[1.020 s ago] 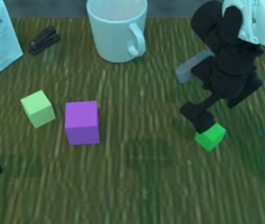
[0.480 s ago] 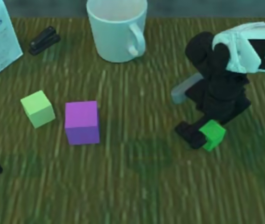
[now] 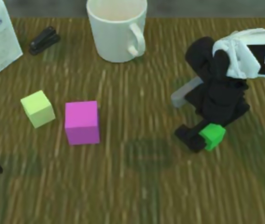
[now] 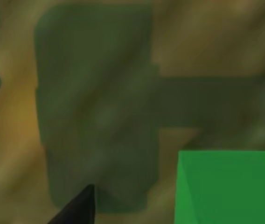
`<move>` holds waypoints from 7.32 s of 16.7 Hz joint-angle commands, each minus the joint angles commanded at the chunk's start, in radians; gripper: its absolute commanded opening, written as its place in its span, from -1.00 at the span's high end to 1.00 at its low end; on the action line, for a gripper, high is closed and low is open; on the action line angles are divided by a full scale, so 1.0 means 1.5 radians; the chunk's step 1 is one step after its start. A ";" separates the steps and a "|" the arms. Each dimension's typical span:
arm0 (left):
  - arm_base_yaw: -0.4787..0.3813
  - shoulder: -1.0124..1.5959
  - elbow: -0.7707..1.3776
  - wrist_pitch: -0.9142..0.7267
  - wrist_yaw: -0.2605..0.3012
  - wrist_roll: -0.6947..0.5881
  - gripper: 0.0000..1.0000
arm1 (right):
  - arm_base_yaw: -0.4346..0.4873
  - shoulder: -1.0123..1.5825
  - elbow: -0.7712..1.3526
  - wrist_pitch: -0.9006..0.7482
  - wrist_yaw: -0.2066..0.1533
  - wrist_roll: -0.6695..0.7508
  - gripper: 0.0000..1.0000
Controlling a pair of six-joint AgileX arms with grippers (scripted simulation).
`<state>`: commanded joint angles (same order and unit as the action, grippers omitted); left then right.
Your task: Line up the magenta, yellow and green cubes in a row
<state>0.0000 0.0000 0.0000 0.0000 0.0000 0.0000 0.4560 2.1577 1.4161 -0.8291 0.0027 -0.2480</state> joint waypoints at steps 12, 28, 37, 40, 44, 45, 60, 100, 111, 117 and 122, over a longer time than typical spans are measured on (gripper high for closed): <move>0.000 0.000 0.000 0.000 0.000 0.000 -1.00 | 0.000 0.000 0.000 0.000 0.000 0.000 0.96; 0.000 0.000 0.000 0.000 0.000 0.000 -1.00 | 0.004 -0.065 0.089 -0.141 -0.006 0.003 1.00; 0.000 0.000 0.000 0.000 0.000 0.000 -1.00 | 0.010 -0.083 0.108 -0.173 -0.005 0.028 1.00; 0.000 0.000 0.000 0.000 0.000 0.000 -1.00 | 0.032 -0.097 0.095 -0.177 -0.002 0.112 1.00; 0.000 0.000 0.000 0.000 0.000 0.000 -1.00 | 0.074 -0.131 0.060 -0.182 0.003 0.292 1.00; 0.000 0.000 0.000 0.000 0.000 0.000 -1.00 | 0.086 -0.141 0.050 -0.184 0.004 0.345 1.00; 0.000 0.000 0.000 0.000 0.000 0.000 -1.00 | 0.153 -0.205 -0.019 -0.172 0.013 0.629 1.00; 0.000 0.000 0.000 0.000 0.000 0.000 -1.00 | 0.162 -0.186 -0.064 -0.111 0.014 0.635 -1.00; -0.002 0.020 0.020 -0.014 0.000 0.010 -1.00 | 0.165 -0.233 -0.038 -0.168 0.012 0.625 -1.00; -0.021 0.251 0.238 -0.160 0.001 0.112 -1.00 | 0.164 -0.451 -0.217 -0.043 0.004 0.542 -1.00; -0.044 0.607 0.520 -0.354 0.001 0.242 -1.00 | 0.102 -0.763 -0.455 0.120 -0.005 0.436 -1.00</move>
<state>-0.0655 0.9099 0.7793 -0.5311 0.0014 0.3625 0.6085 1.0130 0.7340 -0.6492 -0.0045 0.4058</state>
